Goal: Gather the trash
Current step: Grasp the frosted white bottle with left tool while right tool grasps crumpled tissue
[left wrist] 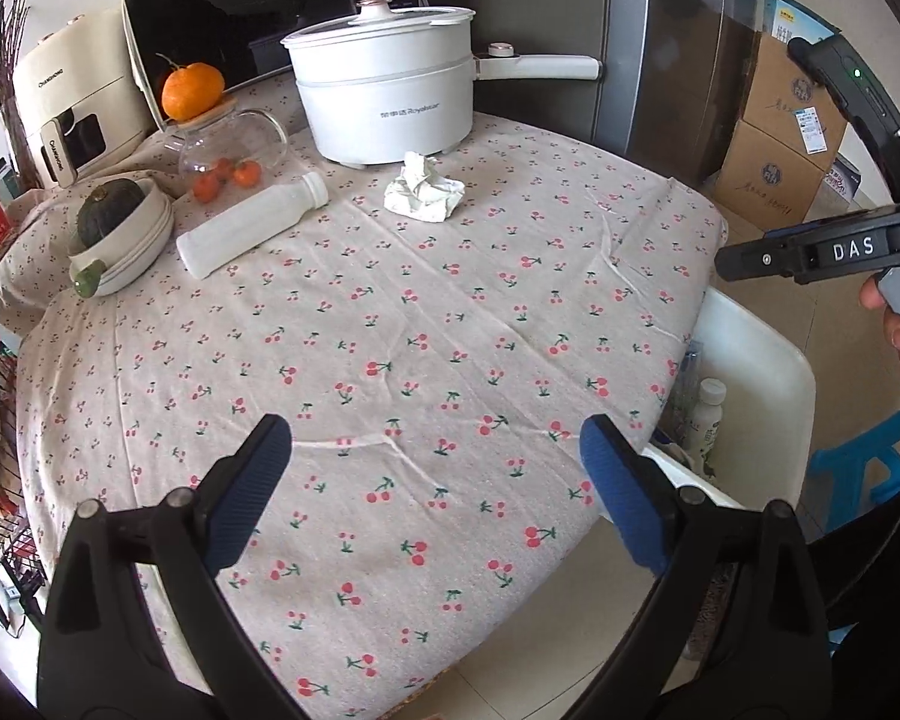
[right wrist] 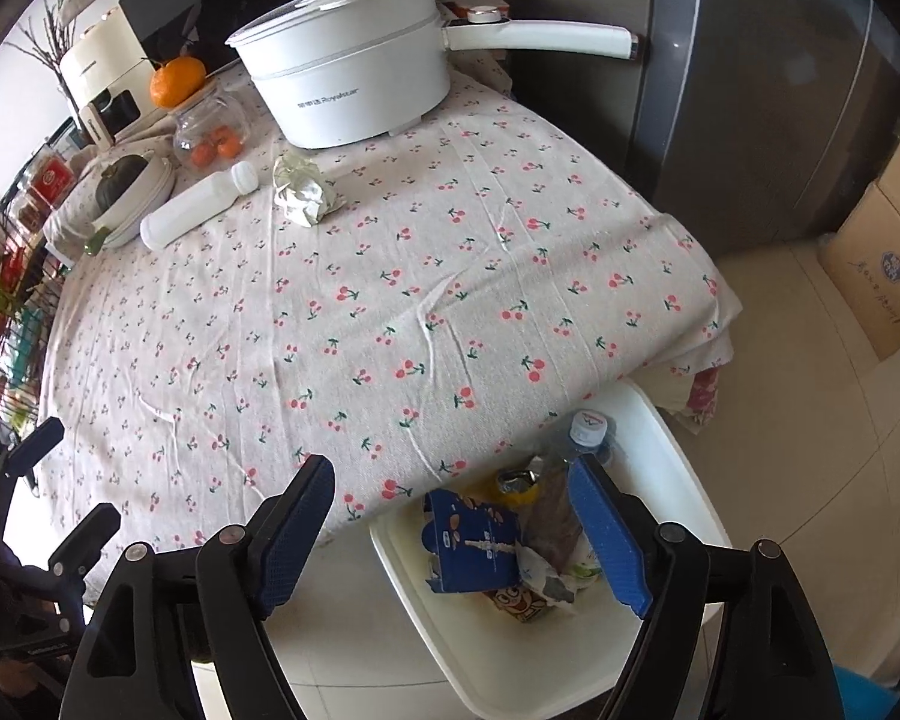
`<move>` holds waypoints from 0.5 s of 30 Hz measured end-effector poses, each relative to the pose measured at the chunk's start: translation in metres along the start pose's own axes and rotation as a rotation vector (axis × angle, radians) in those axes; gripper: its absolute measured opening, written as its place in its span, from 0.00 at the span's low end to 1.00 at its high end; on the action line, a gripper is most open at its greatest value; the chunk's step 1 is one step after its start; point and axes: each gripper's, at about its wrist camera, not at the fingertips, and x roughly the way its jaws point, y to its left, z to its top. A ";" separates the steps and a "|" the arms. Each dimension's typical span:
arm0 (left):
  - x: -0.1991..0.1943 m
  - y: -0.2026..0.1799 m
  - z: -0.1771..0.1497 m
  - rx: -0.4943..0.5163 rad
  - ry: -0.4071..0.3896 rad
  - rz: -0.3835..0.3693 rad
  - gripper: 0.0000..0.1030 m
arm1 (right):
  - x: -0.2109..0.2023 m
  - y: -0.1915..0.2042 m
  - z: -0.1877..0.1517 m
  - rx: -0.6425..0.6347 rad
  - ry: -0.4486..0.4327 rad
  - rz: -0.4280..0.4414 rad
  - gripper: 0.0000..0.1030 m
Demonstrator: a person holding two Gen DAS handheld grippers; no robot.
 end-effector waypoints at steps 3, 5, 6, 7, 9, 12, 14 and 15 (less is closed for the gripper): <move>0.010 0.030 0.009 -0.013 0.010 0.039 0.94 | 0.011 0.024 0.027 -0.057 -0.039 0.000 0.82; 0.018 0.050 0.016 -0.023 0.007 0.060 0.94 | 0.025 0.041 0.046 -0.108 -0.050 0.018 0.82; 0.023 0.060 0.020 -0.025 0.002 0.072 0.94 | 0.033 0.050 0.054 -0.132 -0.058 0.028 0.82; 0.028 0.069 0.025 -0.026 -0.005 0.083 0.94 | 0.042 0.058 0.063 -0.154 -0.068 0.035 0.82; 0.040 0.088 0.036 -0.019 -0.023 0.102 0.94 | 0.061 0.074 0.079 -0.189 -0.093 0.049 0.82; 0.068 0.113 0.057 0.023 -0.042 0.127 0.95 | 0.090 0.095 0.101 -0.231 -0.132 0.065 0.82; 0.088 0.127 0.075 0.067 -0.049 0.121 0.95 | 0.109 0.104 0.115 -0.247 -0.153 0.076 0.81; 0.098 0.132 0.084 0.093 -0.054 0.115 0.95 | 0.117 0.108 0.122 -0.250 -0.163 0.086 0.81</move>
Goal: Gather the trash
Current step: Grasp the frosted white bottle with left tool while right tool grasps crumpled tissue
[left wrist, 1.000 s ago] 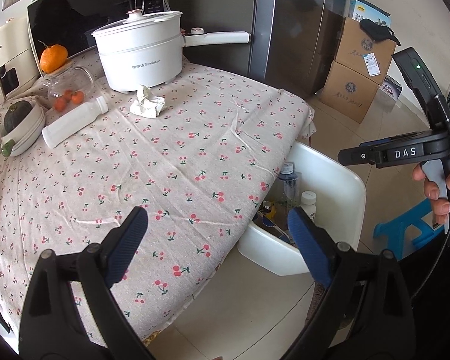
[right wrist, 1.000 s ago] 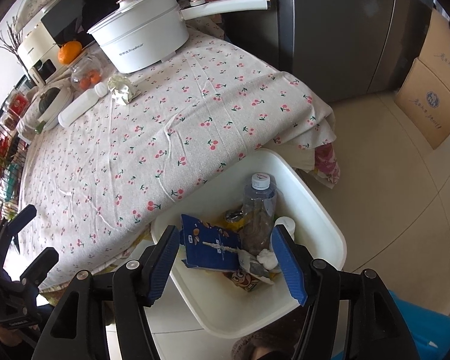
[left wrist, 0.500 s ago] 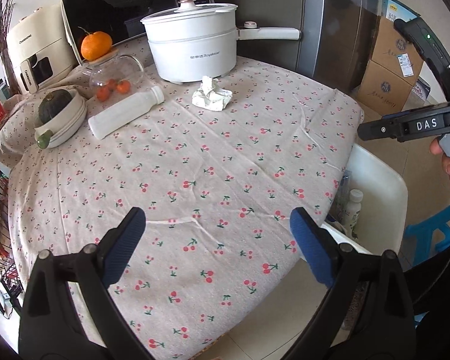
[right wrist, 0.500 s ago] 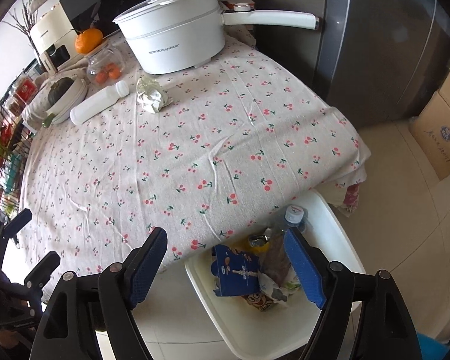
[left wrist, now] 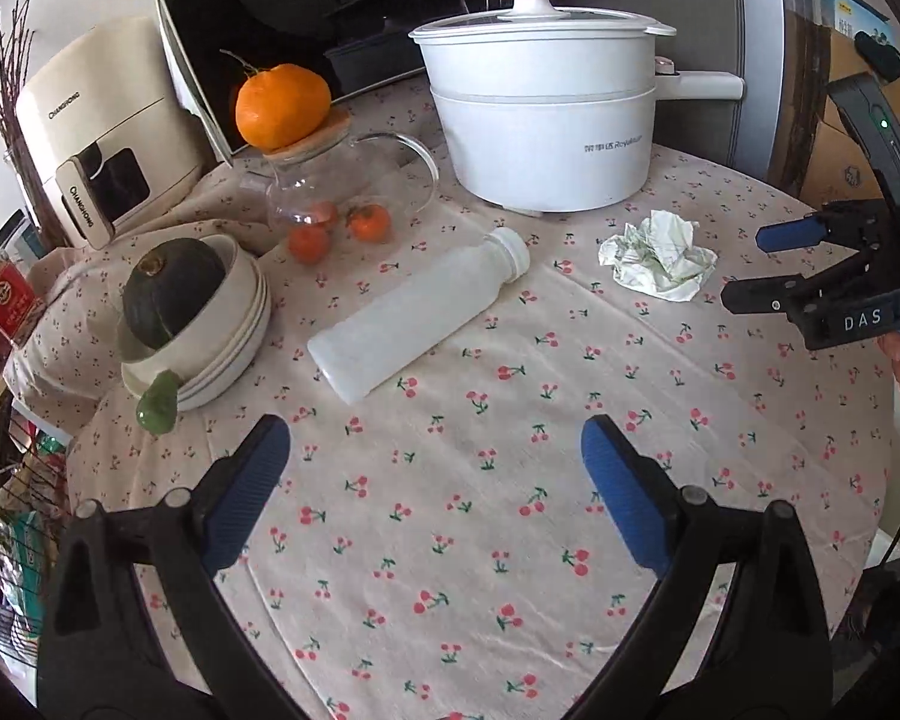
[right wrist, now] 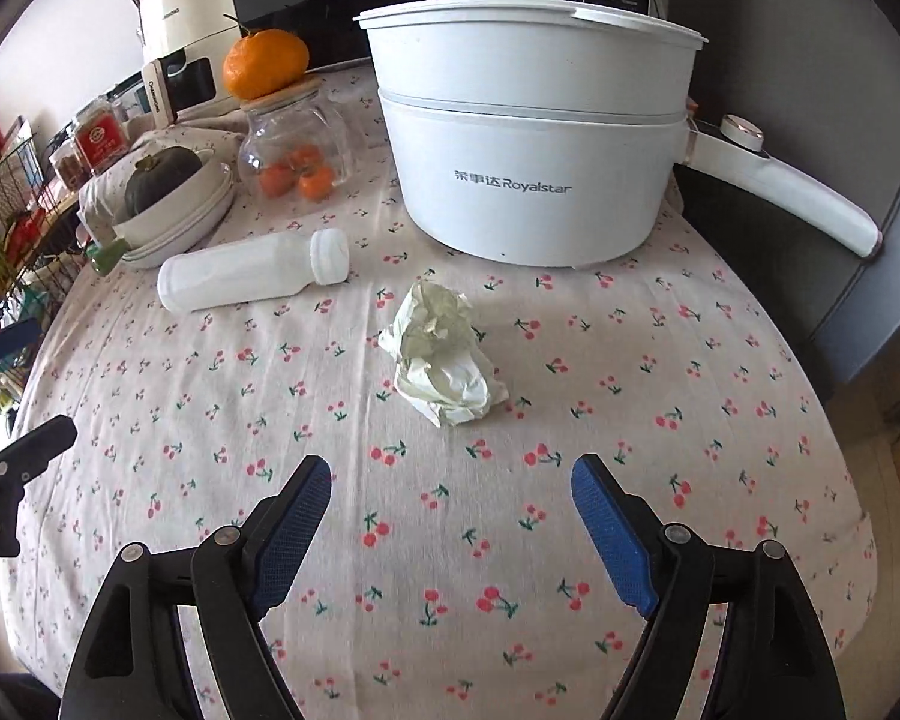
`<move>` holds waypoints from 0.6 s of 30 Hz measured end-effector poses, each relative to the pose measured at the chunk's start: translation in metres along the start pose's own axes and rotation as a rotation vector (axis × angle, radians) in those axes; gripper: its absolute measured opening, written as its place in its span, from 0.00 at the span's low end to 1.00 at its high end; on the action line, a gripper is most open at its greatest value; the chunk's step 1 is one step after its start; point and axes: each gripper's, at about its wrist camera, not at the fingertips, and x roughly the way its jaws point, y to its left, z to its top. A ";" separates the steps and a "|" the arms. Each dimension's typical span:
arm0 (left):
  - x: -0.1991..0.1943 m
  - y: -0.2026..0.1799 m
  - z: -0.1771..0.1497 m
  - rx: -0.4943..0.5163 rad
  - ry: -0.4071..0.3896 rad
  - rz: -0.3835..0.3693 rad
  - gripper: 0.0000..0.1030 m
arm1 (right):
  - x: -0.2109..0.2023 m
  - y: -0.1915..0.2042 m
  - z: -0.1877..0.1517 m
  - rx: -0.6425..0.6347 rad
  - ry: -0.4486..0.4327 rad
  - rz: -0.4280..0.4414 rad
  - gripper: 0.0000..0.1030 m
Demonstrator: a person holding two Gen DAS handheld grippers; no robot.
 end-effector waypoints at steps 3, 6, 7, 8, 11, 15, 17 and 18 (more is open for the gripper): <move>0.033 0.011 0.022 0.057 -0.001 -0.057 0.95 | 0.024 0.002 0.014 -0.012 -0.017 0.034 0.81; 0.064 0.018 0.037 0.104 0.017 -0.095 0.95 | 0.044 0.002 0.023 -0.039 -0.021 0.050 0.81; 0.072 0.020 0.039 0.117 0.019 -0.103 0.95 | 0.050 0.002 0.026 -0.047 -0.022 0.055 0.81; 0.079 0.022 0.042 0.126 0.024 -0.116 0.95 | 0.054 0.000 0.028 -0.056 -0.024 0.061 0.79; 0.097 0.026 0.045 0.131 0.049 -0.151 0.94 | 0.068 0.000 0.032 -0.074 -0.018 0.072 0.73; 0.114 0.030 0.043 0.122 0.092 -0.183 0.80 | 0.081 -0.002 0.034 -0.084 -0.021 0.073 0.64; 0.116 0.030 0.040 0.115 0.103 -0.199 0.77 | 0.082 -0.001 0.035 -0.098 -0.032 0.067 0.59; 0.114 0.029 0.039 0.111 0.098 -0.200 0.76 | 0.082 0.000 0.034 -0.102 -0.036 0.066 0.57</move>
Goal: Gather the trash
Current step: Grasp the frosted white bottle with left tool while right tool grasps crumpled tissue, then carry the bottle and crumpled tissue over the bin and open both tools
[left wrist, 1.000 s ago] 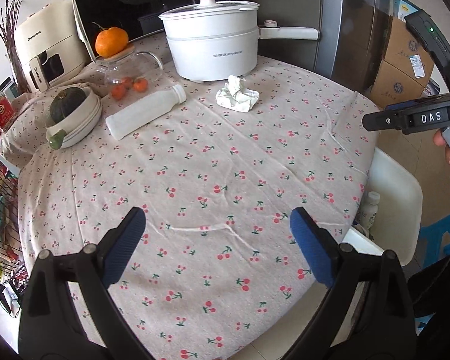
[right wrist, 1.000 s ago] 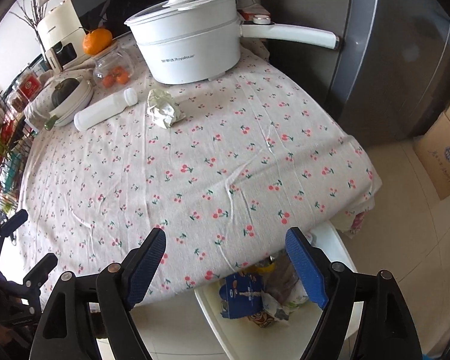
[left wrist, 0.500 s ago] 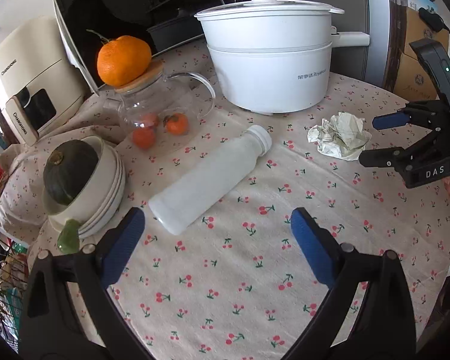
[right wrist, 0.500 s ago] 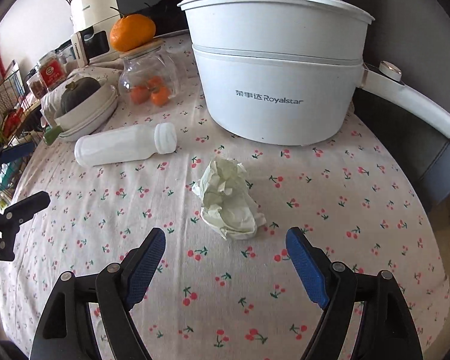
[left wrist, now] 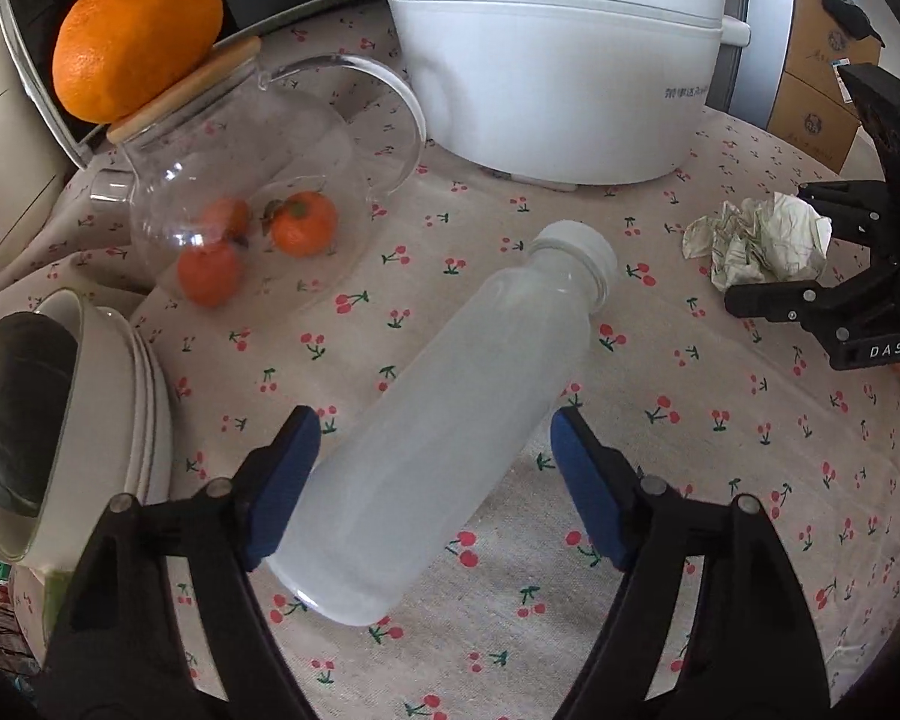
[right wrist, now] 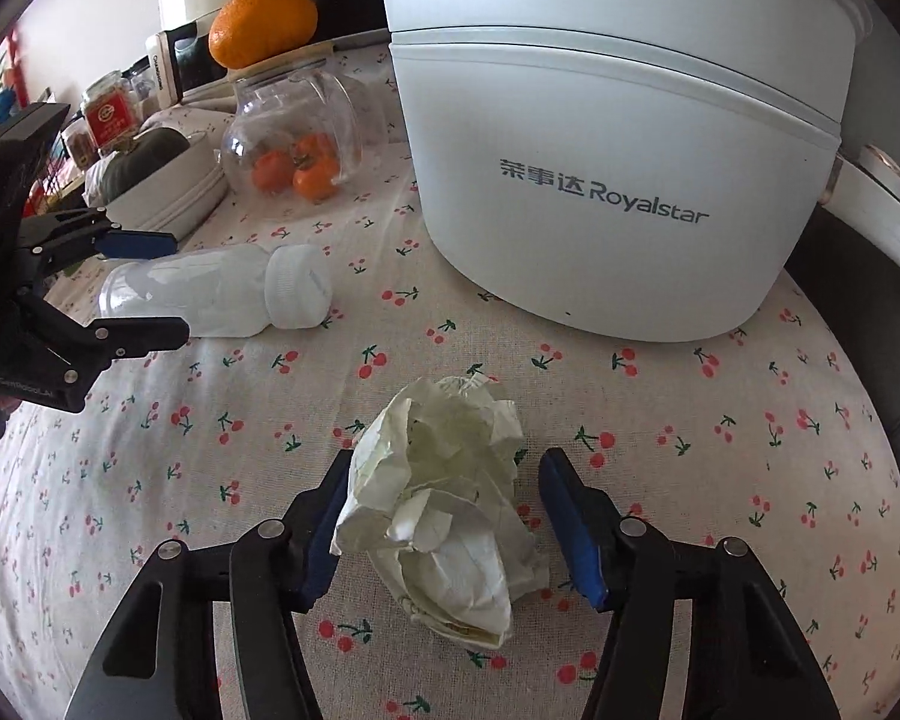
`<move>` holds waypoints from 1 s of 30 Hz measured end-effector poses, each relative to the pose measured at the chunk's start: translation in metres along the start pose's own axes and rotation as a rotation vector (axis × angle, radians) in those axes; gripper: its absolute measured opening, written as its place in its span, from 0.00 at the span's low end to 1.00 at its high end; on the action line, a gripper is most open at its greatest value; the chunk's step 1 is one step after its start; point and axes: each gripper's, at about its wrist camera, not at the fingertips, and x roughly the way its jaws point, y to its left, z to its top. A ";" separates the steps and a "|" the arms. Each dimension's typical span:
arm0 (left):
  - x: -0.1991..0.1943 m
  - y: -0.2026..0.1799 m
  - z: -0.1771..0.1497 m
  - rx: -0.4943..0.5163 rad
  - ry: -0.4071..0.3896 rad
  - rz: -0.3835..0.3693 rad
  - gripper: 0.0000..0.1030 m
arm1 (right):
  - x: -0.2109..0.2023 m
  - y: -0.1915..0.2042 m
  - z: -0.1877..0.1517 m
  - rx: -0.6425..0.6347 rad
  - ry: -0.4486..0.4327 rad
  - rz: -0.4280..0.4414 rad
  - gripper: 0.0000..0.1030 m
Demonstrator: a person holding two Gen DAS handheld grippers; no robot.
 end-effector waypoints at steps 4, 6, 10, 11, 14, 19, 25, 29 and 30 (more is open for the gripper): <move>-0.008 -0.002 -0.007 -0.050 0.008 -0.021 0.64 | -0.004 -0.001 -0.002 0.005 0.001 0.007 0.46; -0.015 -0.007 -0.012 -0.065 0.020 -0.025 0.58 | -0.007 0.000 -0.004 0.005 0.008 0.007 0.45; -0.026 -0.020 -0.022 -0.077 0.068 -0.032 0.53 | -0.016 0.007 -0.013 -0.014 0.029 -0.003 0.44; -0.029 -0.023 -0.025 -0.081 0.082 -0.029 0.53 | -0.019 0.009 -0.015 -0.018 0.036 -0.009 0.44; -0.039 -0.033 -0.036 -0.124 0.118 -0.018 0.53 | -0.032 0.013 -0.026 -0.026 0.059 -0.026 0.43; -0.054 -0.050 -0.054 -0.195 0.184 0.004 0.52 | -0.067 0.018 -0.048 -0.020 0.105 -0.055 0.43; -0.074 -0.077 -0.077 -0.273 0.240 0.024 0.52 | -0.110 0.026 -0.076 -0.001 0.155 -0.068 0.43; -0.089 -0.095 -0.094 -0.331 0.265 0.038 0.51 | -0.136 0.035 -0.096 0.003 0.187 -0.081 0.43; -0.093 -0.099 -0.099 -0.348 0.270 0.038 0.51 | -0.143 0.037 -0.101 0.005 0.194 -0.084 0.43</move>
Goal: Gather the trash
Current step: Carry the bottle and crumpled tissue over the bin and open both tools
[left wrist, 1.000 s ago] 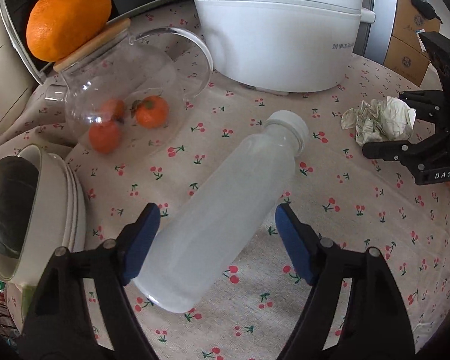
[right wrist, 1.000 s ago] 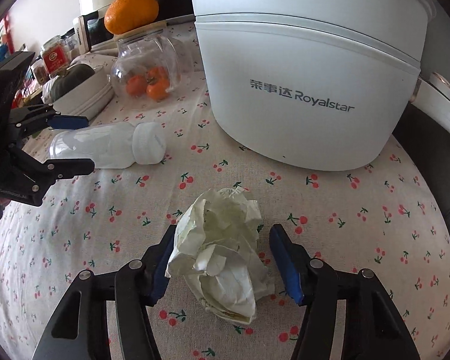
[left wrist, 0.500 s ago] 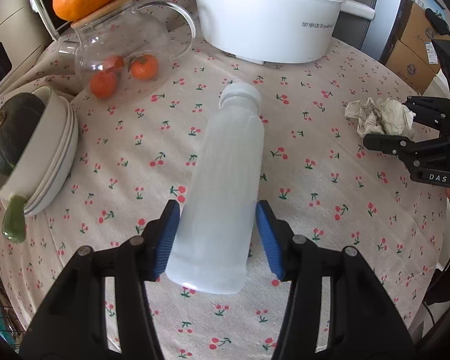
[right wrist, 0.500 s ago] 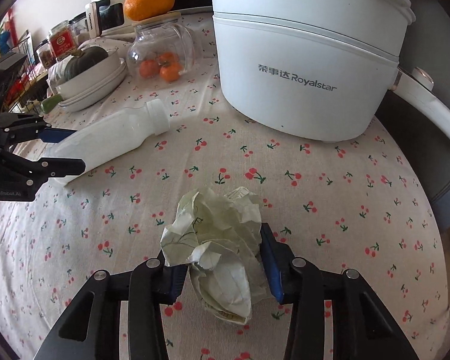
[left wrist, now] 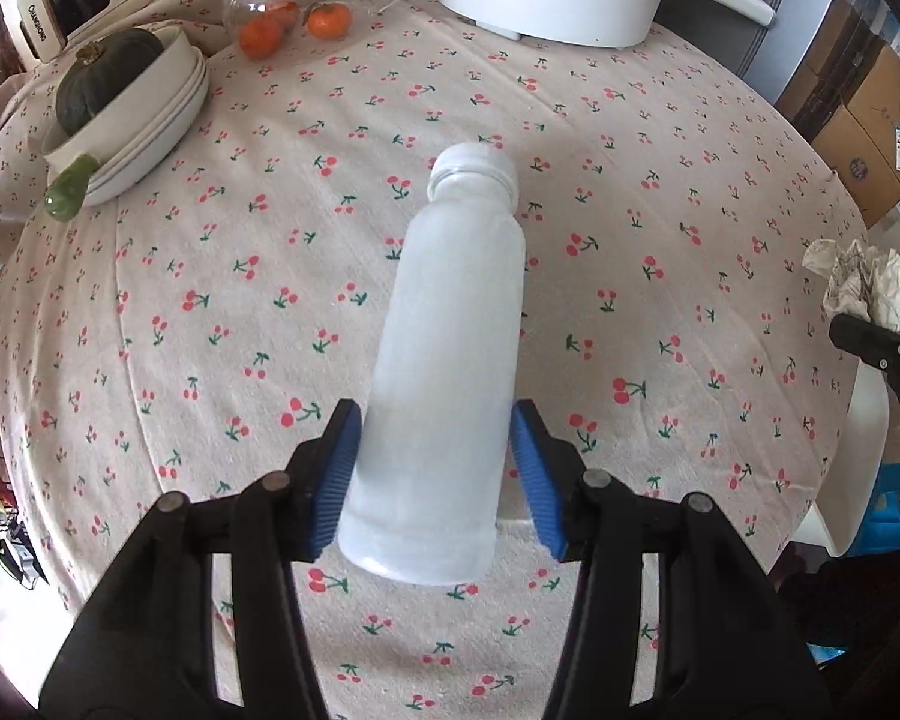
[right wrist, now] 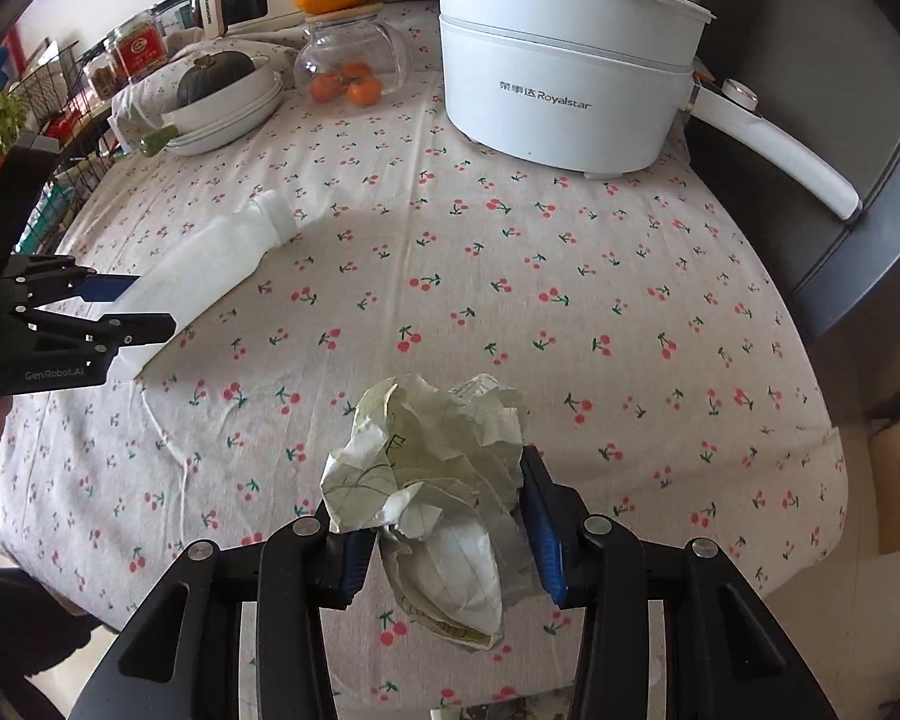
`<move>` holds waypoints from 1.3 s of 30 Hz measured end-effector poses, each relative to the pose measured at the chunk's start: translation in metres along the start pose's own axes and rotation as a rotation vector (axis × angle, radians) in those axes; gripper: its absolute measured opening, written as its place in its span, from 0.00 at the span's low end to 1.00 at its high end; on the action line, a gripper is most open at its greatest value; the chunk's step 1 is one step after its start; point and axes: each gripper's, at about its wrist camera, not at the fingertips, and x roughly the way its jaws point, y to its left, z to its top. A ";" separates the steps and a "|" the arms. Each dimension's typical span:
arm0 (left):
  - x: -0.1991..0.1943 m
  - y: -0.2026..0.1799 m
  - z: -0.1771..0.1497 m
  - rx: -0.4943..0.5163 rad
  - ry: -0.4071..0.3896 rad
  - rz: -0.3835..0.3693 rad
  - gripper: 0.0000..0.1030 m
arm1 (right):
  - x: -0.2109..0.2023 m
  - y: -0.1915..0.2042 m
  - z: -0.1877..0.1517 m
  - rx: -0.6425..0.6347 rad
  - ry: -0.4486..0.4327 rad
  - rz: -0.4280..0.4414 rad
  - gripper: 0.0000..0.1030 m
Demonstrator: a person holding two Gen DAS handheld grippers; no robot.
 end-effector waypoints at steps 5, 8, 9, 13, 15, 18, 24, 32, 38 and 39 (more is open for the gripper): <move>-0.012 -0.009 -0.032 -0.066 0.021 -0.010 0.51 | -0.022 0.003 -0.028 0.031 0.038 0.000 0.43; -0.017 -0.013 -0.050 -0.085 0.018 -0.020 0.51 | -0.033 0.003 -0.043 0.059 0.049 0.009 0.43; -0.018 -0.014 -0.056 -0.094 0.020 -0.024 0.51 | -0.036 0.002 -0.047 0.070 0.050 0.016 0.43; -0.015 -0.015 -0.078 -0.150 0.053 -0.058 0.49 | -0.051 0.001 -0.066 0.113 0.049 0.044 0.43; -0.015 -0.013 -0.087 -0.187 0.010 -0.062 0.49 | -0.054 -0.001 -0.073 0.140 0.044 0.065 0.43; -0.017 -0.014 -0.090 -0.222 -0.016 -0.061 0.49 | -0.055 -0.001 -0.081 0.165 0.046 0.079 0.43; -0.027 -0.025 -0.095 -0.209 -0.068 -0.082 0.49 | -0.065 0.001 -0.088 0.158 0.020 0.099 0.43; -0.066 -0.049 -0.094 -0.144 -0.174 -0.146 0.49 | -0.095 -0.026 -0.094 0.208 -0.055 0.115 0.43; -0.091 -0.088 -0.095 -0.040 -0.235 -0.228 0.49 | -0.114 -0.050 -0.107 0.240 -0.096 0.106 0.43; -0.094 -0.096 -0.097 -0.017 -0.239 -0.242 0.49 | -0.116 -0.056 -0.110 0.248 -0.097 0.103 0.43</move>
